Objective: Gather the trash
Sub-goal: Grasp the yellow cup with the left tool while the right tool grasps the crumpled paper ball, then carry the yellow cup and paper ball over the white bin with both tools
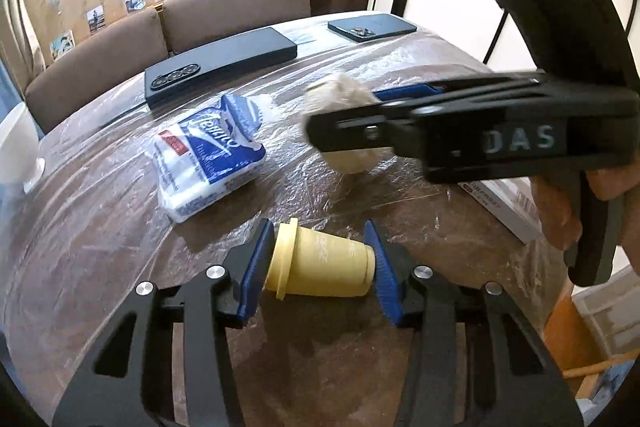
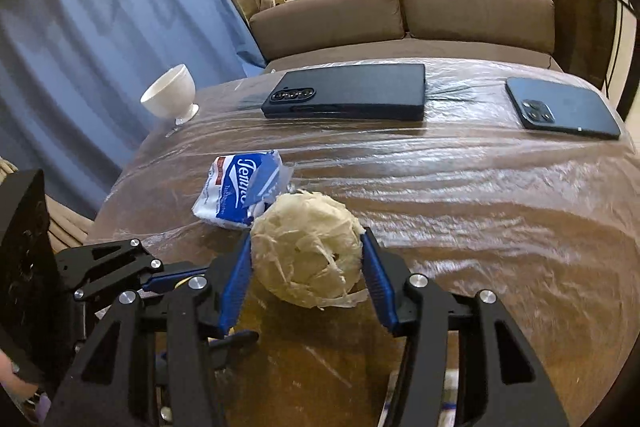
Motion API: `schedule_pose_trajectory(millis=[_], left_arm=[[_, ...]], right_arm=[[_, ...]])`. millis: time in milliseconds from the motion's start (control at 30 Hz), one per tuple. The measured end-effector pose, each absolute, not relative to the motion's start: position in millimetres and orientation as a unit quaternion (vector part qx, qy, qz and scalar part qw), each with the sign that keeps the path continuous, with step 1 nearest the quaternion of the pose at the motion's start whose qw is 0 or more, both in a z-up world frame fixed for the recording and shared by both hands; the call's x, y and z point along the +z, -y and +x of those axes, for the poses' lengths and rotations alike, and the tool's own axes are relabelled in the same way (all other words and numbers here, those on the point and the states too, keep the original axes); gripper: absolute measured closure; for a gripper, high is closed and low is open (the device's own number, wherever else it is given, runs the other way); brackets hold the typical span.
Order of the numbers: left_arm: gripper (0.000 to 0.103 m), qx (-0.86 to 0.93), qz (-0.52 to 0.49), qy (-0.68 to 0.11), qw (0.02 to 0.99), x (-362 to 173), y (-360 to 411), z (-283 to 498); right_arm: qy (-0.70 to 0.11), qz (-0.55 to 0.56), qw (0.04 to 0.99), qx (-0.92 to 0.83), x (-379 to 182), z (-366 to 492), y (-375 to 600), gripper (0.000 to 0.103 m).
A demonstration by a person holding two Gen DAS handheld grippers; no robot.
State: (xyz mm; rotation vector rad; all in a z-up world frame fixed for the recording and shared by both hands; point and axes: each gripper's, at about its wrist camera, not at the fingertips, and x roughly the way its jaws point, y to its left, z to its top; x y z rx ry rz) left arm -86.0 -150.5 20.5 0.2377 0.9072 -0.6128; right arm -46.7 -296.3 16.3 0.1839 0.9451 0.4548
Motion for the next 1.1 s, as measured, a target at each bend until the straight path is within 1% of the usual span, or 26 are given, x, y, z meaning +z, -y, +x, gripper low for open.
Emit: schedule_pose_trajectory(millis=[300, 767, 1100], left_arm=[[0.055, -0.266, 0.095, -0.423, 0.861, 29, 140, -98], [0.055, -0.236, 0.078, -0.425, 0.870, 31, 128, -121], [0.055, -0.213, 0.033, -0.430, 0.877, 31, 106, -149]], right_arm=[[-0.433, 0.073, 0.876, 0.202, 27, -80, 300, 0.051], [-0.440, 0.054, 0.871, 0.211, 27, -126, 285, 0.052], [-0.442, 0.073, 0.868, 0.213, 26, -163, 282, 0.052]])
